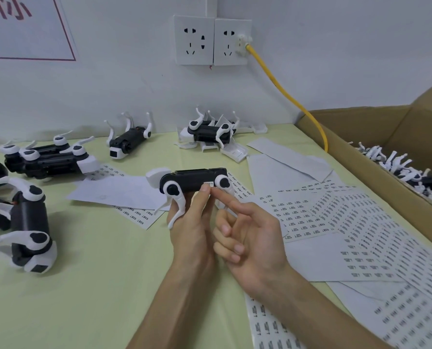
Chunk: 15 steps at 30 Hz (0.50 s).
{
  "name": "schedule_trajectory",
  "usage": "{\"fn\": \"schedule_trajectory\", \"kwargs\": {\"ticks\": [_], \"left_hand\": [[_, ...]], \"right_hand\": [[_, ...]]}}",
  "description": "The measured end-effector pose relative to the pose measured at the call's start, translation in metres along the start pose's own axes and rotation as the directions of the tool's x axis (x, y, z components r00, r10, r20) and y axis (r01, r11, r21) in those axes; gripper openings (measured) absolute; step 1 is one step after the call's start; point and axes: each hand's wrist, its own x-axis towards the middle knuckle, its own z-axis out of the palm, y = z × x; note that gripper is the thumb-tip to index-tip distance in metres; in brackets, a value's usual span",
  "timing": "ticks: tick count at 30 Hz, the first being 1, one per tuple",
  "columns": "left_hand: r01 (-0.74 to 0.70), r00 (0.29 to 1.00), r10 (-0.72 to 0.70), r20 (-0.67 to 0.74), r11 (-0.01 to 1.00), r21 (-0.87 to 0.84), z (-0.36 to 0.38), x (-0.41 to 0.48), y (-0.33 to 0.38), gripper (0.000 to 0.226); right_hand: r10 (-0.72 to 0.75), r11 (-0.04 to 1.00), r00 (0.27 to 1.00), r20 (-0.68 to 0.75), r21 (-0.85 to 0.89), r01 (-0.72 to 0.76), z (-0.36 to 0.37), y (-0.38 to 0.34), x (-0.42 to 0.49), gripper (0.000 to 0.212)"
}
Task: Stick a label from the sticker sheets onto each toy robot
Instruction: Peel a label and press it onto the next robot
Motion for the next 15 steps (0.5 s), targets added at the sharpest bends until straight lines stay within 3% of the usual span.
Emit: {"fn": "schedule_trajectory", "kwargs": {"ticks": [4, 8, 15], "left_hand": [[-0.078, 0.994, 0.080, -0.069, 0.996, 0.032, 0.0007, -0.0007, -0.0012, 0.017], [-0.091, 0.987, 0.100, -0.127, 0.993, 0.073, -0.0021, 0.0017, -0.0050, 0.031], [-0.135, 0.980, 0.145, -0.139, 0.988, 0.079, -0.0040, 0.0048, -0.0071, 0.039]], "right_hand": [[-0.010, 1.000, 1.000, 0.016, 0.004, 0.010, -0.0009, -0.0006, 0.0005, 0.051], [-0.029, 1.000, 0.999, 0.029, 0.006, 0.029, -0.0018, 0.0021, 0.0004, 0.043], [-0.047, 0.999, 0.999, 0.012, 0.014, 0.047, -0.0025, 0.0033, 0.0017, 0.055]]}}
